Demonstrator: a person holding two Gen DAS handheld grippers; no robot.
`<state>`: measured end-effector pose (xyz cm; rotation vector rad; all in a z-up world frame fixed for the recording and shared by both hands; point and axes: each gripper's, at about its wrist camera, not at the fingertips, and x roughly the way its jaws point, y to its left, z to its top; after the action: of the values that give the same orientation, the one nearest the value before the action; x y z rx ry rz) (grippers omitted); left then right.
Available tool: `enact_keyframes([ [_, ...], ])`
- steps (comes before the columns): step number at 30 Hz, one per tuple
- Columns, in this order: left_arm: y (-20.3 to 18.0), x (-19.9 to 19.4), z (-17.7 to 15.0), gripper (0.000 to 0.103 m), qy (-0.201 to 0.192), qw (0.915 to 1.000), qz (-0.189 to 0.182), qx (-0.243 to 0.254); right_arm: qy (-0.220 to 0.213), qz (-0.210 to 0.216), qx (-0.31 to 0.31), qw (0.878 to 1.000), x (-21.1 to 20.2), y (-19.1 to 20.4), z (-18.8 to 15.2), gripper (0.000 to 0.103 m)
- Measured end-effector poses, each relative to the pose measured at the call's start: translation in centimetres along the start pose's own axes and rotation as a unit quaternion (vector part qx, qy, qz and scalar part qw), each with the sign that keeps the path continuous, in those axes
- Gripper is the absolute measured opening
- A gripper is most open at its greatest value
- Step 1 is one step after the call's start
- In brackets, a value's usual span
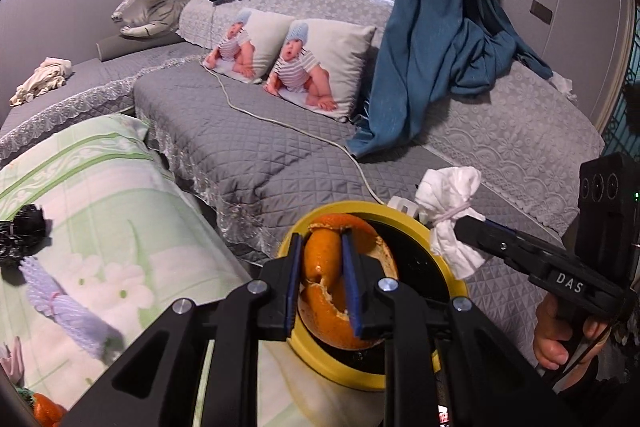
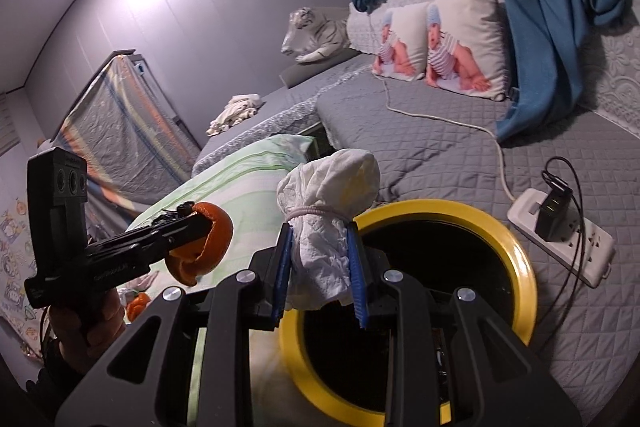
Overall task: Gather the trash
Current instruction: 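Carry the orange peel and tissue bundle over the yellow bin with both grippers, then open both grippers to drop the orange peel and tissue into the bin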
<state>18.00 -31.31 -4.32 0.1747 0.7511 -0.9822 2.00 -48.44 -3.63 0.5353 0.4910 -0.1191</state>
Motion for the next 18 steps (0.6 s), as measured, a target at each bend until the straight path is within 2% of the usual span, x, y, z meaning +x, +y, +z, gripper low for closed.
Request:
enact_keyframes([
  [18, -1.1, 6.1, -1.8, 0.019, 0.045, 0.9988, -0.011, -0.016, 0.024, -0.050, 0.045, 0.997, 2.4, -4.8, -1.8, 0.025],
])
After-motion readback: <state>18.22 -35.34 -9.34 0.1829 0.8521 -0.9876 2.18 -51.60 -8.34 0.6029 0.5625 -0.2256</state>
